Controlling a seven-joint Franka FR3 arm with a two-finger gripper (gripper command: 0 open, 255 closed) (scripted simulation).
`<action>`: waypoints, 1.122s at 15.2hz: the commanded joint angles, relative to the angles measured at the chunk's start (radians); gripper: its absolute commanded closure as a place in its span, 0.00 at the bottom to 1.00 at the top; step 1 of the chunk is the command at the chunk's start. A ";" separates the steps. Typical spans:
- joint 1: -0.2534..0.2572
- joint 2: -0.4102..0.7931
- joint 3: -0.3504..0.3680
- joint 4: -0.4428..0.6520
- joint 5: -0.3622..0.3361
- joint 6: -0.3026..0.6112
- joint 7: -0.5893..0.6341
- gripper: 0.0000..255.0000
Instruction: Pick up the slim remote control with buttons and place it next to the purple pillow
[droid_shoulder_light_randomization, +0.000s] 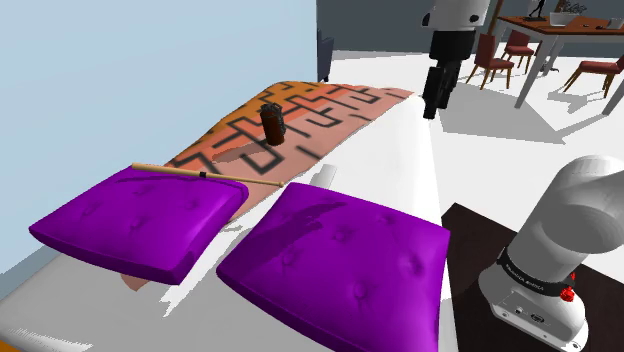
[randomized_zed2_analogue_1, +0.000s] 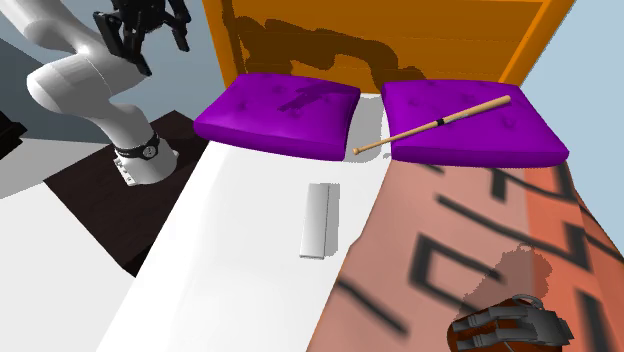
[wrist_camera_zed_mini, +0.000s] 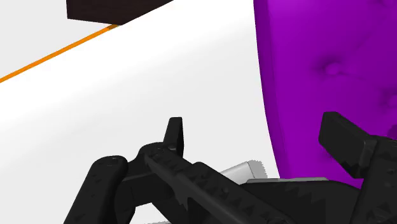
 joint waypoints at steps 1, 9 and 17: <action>0.000 0.000 0.000 0.000 0.000 0.000 0.000 0.00; -0.046 0.177 0.141 -0.058 0.069 0.265 0.282 0.00; -0.105 0.442 0.258 -0.016 0.059 0.514 0.571 0.00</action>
